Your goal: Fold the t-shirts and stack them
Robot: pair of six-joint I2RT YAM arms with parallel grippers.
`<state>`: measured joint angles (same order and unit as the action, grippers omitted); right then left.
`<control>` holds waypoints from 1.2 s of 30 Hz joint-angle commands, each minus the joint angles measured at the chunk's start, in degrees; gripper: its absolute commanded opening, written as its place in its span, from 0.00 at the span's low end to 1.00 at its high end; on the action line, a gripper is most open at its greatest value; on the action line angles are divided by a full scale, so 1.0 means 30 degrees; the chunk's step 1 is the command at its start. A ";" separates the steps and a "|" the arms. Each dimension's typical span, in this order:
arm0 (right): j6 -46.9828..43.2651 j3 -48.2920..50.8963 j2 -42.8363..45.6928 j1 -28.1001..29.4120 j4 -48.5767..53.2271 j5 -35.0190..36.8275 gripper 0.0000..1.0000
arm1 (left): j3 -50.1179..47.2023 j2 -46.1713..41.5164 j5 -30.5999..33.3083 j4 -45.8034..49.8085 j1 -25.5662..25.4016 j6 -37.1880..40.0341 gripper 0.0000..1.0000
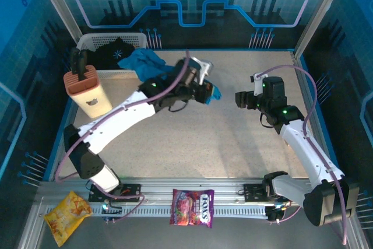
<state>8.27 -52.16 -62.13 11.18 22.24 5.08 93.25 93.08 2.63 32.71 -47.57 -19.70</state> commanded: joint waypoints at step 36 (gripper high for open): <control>0.2249 -1.4588 -1.9210 0.6365 0.5844 0.0624 0.76 | -1.4645 -0.3399 0.2275 -0.4389 0.7159 -0.9465 0.70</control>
<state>13.45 -91.35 -115.50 29.69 32.21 3.97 50.41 81.36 13.30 26.20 -28.86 -44.38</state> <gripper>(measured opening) 0.761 0.705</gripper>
